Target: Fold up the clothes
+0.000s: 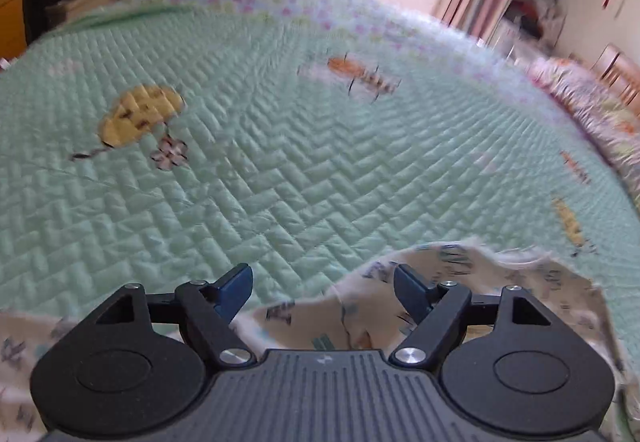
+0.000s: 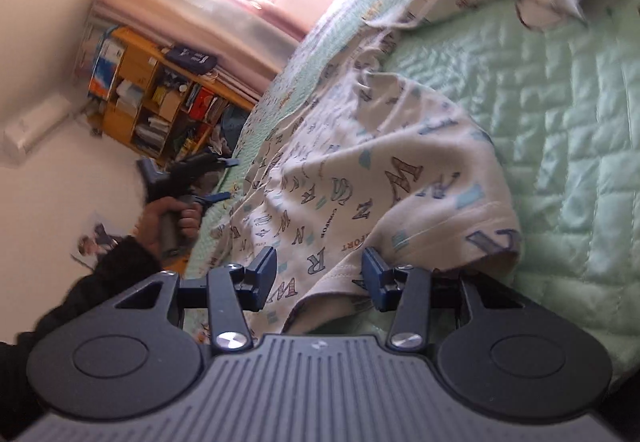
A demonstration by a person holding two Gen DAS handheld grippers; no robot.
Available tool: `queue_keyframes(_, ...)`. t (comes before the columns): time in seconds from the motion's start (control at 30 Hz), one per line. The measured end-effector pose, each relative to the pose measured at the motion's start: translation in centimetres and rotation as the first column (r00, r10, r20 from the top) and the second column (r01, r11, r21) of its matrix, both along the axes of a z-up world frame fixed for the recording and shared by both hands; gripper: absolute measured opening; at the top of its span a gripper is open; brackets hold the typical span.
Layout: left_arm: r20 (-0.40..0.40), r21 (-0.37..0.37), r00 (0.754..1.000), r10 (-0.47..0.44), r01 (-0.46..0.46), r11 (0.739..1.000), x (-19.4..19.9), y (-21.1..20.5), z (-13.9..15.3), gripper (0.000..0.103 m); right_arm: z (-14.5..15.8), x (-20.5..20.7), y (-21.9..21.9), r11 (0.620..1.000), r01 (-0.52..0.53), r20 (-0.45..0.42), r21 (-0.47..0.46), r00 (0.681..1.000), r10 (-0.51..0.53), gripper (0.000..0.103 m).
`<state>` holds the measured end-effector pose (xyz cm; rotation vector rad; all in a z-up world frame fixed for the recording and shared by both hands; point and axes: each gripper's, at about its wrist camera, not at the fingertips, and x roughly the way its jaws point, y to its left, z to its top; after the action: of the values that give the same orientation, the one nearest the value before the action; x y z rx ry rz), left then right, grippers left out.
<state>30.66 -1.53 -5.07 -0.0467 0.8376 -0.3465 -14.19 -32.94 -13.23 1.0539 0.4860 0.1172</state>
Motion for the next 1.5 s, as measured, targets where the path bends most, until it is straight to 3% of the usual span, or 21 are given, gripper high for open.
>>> queue_keyframes(0.1, -0.036, 0.07, 0.999, -0.003, 0.006, 0.998, 3.0, -1.6, -2.3, 0.085, -0.6, 0.2, -0.6, 0.998, 0.007, 0.003, 0.07, 1.0, -0.007, 0.049)
queue_keyframes(0.17, -0.044, 0.109, 0.999, -0.017, 0.022, 0.994, 4.2, -2.5, -3.4, 0.075, -0.6, 0.2, -0.6, 0.997, 0.006, 0.006, 0.077, 1.0, -0.007, 0.049)
queue_keyframes(0.23, 0.0, 0.125, 0.997, -0.072, 0.071, 0.99, 3.1, -3.1, -3.0, 0.033, -0.7, 0.3, -0.6, 0.997, 0.005, 0.008, 0.081, 1.0, -0.006, 0.049)
queue_keyframes(0.27, 0.017, 0.137, 0.996, -0.093, 0.09, 0.986, 2.6, -3.3, -2.8, 0.024, -0.7, 0.3, -0.7, 0.997, 0.005, 0.009, 0.083, 1.0, -0.006, 0.049)
queue_keyframes(0.3, 0.028, 0.151, 0.993, -0.112, 0.106, 0.983, 2.4, -3.6, -2.5, 0.007, -0.7, 0.3, -0.7, 0.996, 0.006, 0.01, 0.086, 1.0, -0.007, 0.049)
queue_keyframes(0.4, 0.083, 0.229, 0.983, -0.164, 0.141, 0.963, 2.2, -4.7, -1.5, 0.006, -0.7, 0.3, -0.8, 0.996, 0.006, 0.013, 0.094, 1.0, -0.007, 0.049)
queue_keyframes(0.53, 0.091, 0.178, 0.975, -0.201, 0.183, 0.967, 2.7, -4.7, 0.0, 0.009, -0.7, 0.2, -0.7, 0.995, 0.005, 0.011, 0.098, 1.0, -0.006, 0.049)
queue_keyframes(0.57, 0.06, 0.167, 0.973, -0.224, 0.211, 0.963, 3.0, -4.7, -0.2, 0.014, -0.8, 0.2, -0.7, 0.995, 0.005, 0.011, 0.1, 1.0, -0.006, 0.049)
queue_keyframes(0.63, 0.0, 0.142, 0.963, -0.27, 0.268, 0.953, 3.6, -4.9, -0.6, 0.048, -0.8, 0.2, -0.7, 0.995, 0.005, 0.011, 0.104, 1.0, -0.007, 0.049)
queue_keyframes(0.7, -0.007, 0.132, 0.954, -0.299, 0.297, 0.946, 3.9, -5.2, -0.6, 0.07, -0.8, 0.1, -0.7, 0.994, 0.006, 0.012, 0.111, 1.0, -0.007, 0.049)
queue_keyframes(0.8, -0.02, 0.046, 0.954, -0.301, 0.301, 0.952, 5.7, -6.0, -0.3, 0.074, -0.9, 0.1, -0.8, 0.993, 0.007, 0.012, 0.119, 1.0, -0.009, 0.049)
queue_keyframes(0.87, -0.073, -0.025, 0.951, -0.299, 0.298, 0.954, 7.3, -7.2, -0.8, 0.077, -0.9, 0.1, -0.7, 0.993, 0.007, 0.012, 0.122, 1.0, -0.009, 0.049)
queue_keyframes(0.9, -0.106, -0.043, 0.948, -0.299, 0.296, 0.954, 8.1, -7.8, -1.4, 0.076, -0.9, 0.1, -0.6, 0.992, 0.007, 0.012, 0.124, 1.0, -0.009, 0.049)
queue_keyframes(0.93, -0.121, -0.027, 0.947, -0.297, 0.296, 0.955, 8.2, -8.4, -1.9, 0.067, -0.9, 0.1, -0.6, 0.992, 0.007, 0.011, 0.126, 1.0, -0.009, 0.049)
queue_keyframes(1.0, -0.108, 0.045, 0.949, -0.295, 0.302, 0.952, 7.7, -9.9, -2.8, 0.058, -0.9, 0.1, -0.6, 0.991, 0.008, 0.011, 0.135, 1.0, -0.01, 0.049)
queue_keyframes(1.03, -0.103, 0.05, 0.947, -0.305, 0.311, 0.949, 7.2, -10.3, -3.0, 0.033, -0.9, 0.1, -0.6, 0.99, 0.008, 0.011, 0.14, 1.0, -0.01, 0.049)
queue_keyframes(1.1, -0.085, 0.018, 0.94, -0.33, 0.333, 0.943, 5.9, -10.5, -2.9, 0.013, -1.1, 0.0, -1.0, 0.989, 0.009, 0.013, 0.15, 1.0, -0.011, 0.049)
queue_keyframes(1.23, 0.022, 0.118, 0.944, -0.329, 0.324, 0.939, 4.2, -11.1, -1.7, 0.01, -1.2, -0.1, -1.1, 0.987, 0.011, 0.014, 0.159, 1.0, -0.013, 0.049)
queue_keyframes(1.4, 0.2, 0.139, 0.948, -0.248, 0.223, 0.965, 5.6, -11.4, 1.3, 0.005, -1.1, 0.0, -1.1, 0.987, 0.01, 0.017, 0.162, 1.0, -0.013, 0.049)
queue_keyframes(1.43, 0.221, 0.16, 0.944, -0.244, 0.212, 0.964, 5.8, -11.7, 1.3, 0.008, -1.1, 0.0, -1.1, 0.987, 0.01, 0.016, 0.161, 1.0, -0.012, 0.049)
queue_keyframes(1.5, 0.161, 0.227, 0.96, -0.23, 0.191, 0.955, 6.5, -12.1, -0.7, 0.025, -1.1, 0.0, -1.1, 0.987, 0.009, 0.015, 0.159, 1.0, -0.011, 0.049)
